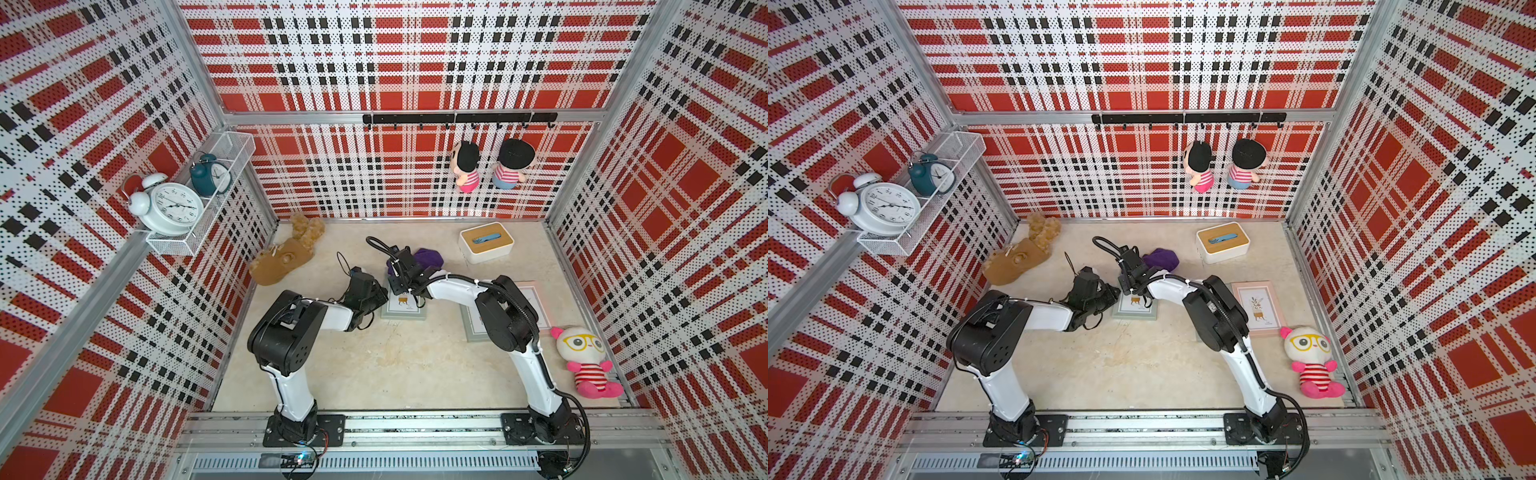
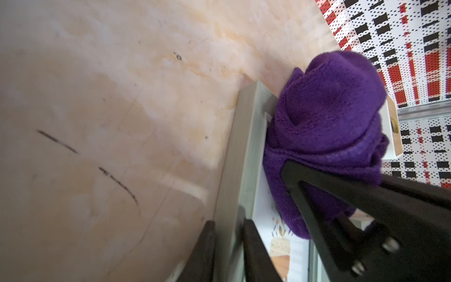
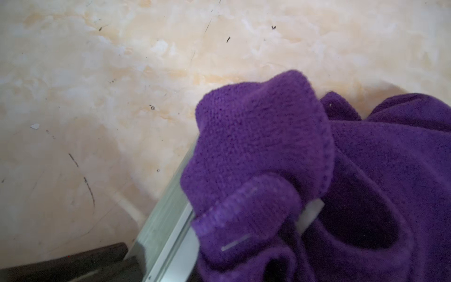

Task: Wipe the picture frame with a cloth
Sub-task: Wipe the dirt from the picture frame.

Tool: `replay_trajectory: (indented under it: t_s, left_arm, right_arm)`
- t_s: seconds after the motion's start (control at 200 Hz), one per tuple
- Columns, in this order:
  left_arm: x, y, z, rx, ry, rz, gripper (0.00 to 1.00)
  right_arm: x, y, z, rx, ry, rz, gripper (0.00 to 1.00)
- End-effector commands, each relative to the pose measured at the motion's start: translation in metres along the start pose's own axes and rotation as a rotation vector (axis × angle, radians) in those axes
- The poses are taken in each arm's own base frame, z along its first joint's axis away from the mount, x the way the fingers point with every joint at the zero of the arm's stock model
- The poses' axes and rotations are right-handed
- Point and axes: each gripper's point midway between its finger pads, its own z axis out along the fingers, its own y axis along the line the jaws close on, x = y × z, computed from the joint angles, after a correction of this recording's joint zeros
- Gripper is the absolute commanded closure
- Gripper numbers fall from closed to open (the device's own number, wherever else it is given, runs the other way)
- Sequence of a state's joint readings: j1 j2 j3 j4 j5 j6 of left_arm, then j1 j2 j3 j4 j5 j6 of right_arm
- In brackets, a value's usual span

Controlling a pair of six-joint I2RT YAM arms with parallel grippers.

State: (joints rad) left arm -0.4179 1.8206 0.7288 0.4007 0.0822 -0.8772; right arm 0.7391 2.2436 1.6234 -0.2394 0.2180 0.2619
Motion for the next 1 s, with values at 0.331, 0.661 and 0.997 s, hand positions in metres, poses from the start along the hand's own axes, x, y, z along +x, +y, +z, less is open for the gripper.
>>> replay_trajectory:
  t_s: [0.331, 0.661, 0.997]
  left_arm:
    - [0.067, 0.062, -0.002, -0.21, 0.221, -0.024, 0.78]
    - [0.072, 0.066, -0.001, -0.224, 0.228, -0.024, 0.79]
    - [0.073, 0.061, 0.0, -0.209, 0.229, -0.017, 0.79]
  right_arm:
    - [0.052, 0.053, 0.017, -0.179, 0.188, -0.018, 1.0]
    - [0.075, -0.092, -0.012, 0.348, 0.26, -0.078, 1.0]
    - [0.017, -0.077, -0.037, 0.272, 0.128, -0.01, 1.0]
